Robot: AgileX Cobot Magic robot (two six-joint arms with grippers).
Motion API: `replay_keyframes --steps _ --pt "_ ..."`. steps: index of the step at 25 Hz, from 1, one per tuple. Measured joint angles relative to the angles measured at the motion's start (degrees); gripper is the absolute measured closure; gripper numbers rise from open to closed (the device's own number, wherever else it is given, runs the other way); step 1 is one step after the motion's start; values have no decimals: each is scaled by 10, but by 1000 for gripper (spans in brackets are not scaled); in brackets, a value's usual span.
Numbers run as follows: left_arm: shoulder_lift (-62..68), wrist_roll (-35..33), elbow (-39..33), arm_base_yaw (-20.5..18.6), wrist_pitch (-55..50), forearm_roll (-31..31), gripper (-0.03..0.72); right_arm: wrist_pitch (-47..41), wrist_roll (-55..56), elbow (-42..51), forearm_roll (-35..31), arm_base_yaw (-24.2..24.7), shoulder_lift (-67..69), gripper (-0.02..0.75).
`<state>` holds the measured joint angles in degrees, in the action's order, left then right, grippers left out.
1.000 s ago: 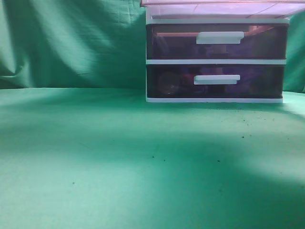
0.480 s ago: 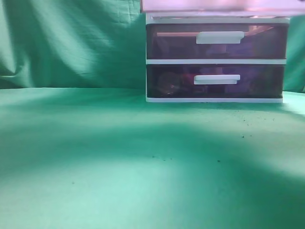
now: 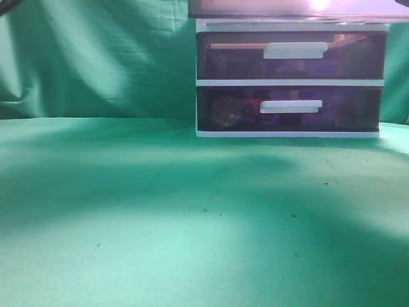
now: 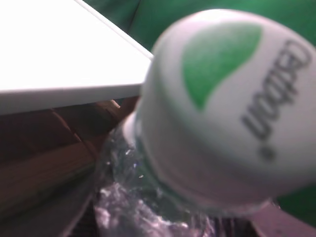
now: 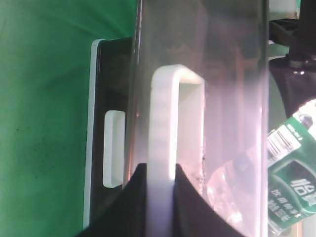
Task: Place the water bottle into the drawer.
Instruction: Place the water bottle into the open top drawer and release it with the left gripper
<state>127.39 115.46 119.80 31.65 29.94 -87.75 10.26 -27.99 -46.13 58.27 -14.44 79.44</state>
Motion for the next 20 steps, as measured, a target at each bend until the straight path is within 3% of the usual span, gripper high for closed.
replay_keyframes --steps 6,10,17,20 --pt "-1 42 2 0 -34 3 163 -1 2 1 1 0 0 660" --pt "-6 44 5 0 -66 -9 167 0 6 3 1 0 0 660" --pt "-39 42 5 -11 -96 -134 167 0 7 4 2 0 0 660" --pt "-59 7 5 -14 -112 -149 167 0 7 4 2 0 0 660"
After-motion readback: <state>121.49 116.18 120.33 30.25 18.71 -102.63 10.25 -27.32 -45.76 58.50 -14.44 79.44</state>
